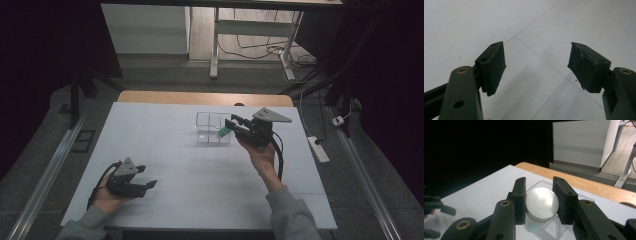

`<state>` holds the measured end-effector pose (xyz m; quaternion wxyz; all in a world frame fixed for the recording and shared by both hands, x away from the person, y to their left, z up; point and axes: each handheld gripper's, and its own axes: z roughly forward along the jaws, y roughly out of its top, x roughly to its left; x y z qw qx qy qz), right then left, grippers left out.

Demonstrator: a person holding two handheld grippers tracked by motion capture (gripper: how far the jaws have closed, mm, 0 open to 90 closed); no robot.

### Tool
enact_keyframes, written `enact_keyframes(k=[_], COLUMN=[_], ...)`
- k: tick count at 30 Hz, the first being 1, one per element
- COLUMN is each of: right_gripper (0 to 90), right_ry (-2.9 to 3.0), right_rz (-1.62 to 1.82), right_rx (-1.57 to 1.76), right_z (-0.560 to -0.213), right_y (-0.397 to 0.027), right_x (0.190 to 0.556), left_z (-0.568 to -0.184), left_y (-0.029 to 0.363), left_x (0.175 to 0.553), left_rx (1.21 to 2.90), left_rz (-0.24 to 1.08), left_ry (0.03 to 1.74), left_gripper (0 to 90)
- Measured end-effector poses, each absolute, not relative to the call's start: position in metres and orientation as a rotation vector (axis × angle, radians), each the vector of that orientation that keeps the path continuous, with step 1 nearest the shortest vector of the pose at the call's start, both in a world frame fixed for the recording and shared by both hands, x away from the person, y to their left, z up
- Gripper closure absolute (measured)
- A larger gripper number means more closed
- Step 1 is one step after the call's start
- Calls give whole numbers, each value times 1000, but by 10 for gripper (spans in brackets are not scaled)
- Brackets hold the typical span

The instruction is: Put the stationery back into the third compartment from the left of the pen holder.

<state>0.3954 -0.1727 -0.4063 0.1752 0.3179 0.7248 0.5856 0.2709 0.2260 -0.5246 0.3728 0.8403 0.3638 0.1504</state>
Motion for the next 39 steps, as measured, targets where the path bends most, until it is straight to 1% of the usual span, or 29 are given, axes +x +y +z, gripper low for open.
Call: enact_keyframes(k=[13, 25, 26, 27, 28, 29, 32, 39], right_gripper=[637, 632, 626, 591, 515, 487, 455, 448], right_ry=[2034, 2048, 2059, 2073, 2080, 2083, 2091, 2130], right_rz=[1542, 1425, 1416, 1402, 1407, 1401, 1389, 1404], right_rx=[928, 1015, 1021, 1034, 1042, 1042, 1031, 1018], right_z=[-399, -418, -421, -423, -425, -425, -424, -424], right_y=[-167, -168, -168, -167, -167, -166, -168, -187], right_x=[432, 459, 461, 462, 463, 463, 460, 437], left_z=[-525, -528, -529, -528, -528, -528, -528, -528], left_y=[227, 226, 226, 226, 226, 226, 226, 226], left_x=[272, 275, 275, 274, 274, 274, 273, 274], left_rx=[2150, 2174, 2175, 2174, 2172, 2170, 2168, 2172], left_rz=[371, 359, 359, 360, 363, 365, 367, 366], left_ry=[931, 931, 931, 931, 928, 924, 923, 926], left_gripper=[285, 277, 277, 277, 277, 277, 277, 276])
